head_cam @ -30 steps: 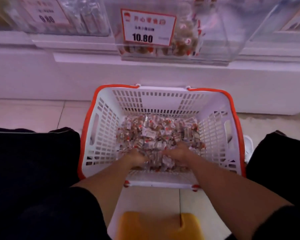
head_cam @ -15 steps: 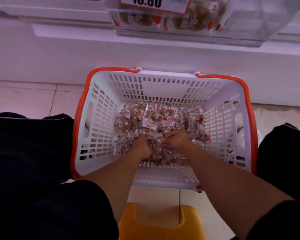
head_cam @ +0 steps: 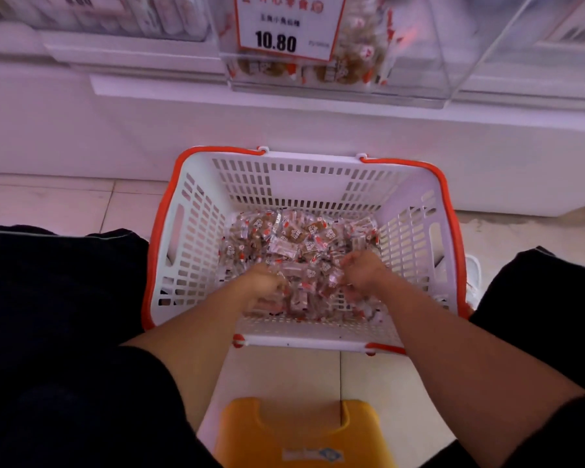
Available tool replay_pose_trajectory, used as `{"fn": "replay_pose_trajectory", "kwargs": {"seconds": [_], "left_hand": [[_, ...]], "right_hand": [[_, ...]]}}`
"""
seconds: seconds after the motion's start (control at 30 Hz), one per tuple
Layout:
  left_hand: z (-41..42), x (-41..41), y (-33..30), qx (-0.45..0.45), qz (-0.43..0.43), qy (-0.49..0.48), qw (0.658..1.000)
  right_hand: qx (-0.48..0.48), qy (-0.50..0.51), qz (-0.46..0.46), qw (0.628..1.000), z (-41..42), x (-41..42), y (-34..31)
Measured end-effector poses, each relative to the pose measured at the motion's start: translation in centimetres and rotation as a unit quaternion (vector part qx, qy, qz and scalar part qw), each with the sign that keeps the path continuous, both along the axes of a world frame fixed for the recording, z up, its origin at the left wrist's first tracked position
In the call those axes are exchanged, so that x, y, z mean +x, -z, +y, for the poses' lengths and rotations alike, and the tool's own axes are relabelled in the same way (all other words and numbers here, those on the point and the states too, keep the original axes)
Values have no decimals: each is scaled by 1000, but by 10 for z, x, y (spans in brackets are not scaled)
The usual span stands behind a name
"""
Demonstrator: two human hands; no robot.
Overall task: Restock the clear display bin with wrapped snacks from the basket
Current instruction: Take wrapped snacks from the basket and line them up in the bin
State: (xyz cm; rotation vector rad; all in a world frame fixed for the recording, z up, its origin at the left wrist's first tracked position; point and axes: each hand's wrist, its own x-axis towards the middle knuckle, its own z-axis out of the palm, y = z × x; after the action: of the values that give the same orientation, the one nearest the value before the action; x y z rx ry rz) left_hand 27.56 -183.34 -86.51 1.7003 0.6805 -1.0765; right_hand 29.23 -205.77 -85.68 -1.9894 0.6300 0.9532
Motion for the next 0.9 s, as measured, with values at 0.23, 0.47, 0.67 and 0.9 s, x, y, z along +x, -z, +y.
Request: {"fn": "replay_pose_trajectory", "kwargs": {"seconds": [0.23, 0.47, 0.67, 0.9], "left_hand": [[-1, 56, -123, -172, -112, 47, 978], [16, 83, -270, -198, -243, 80, 946], [3, 64, -321, -298, -311, -60, 901], [-18, 55, -325, -240, -434, -44, 867]], "right_hand": [[124, -212, 20, 969, 7, 51, -154], [326, -19, -75, 942, 5, 38, -285], [439, 138, -164, 873, 23, 21, -329], [367, 182, -287, 866, 41, 22, -344]]}}
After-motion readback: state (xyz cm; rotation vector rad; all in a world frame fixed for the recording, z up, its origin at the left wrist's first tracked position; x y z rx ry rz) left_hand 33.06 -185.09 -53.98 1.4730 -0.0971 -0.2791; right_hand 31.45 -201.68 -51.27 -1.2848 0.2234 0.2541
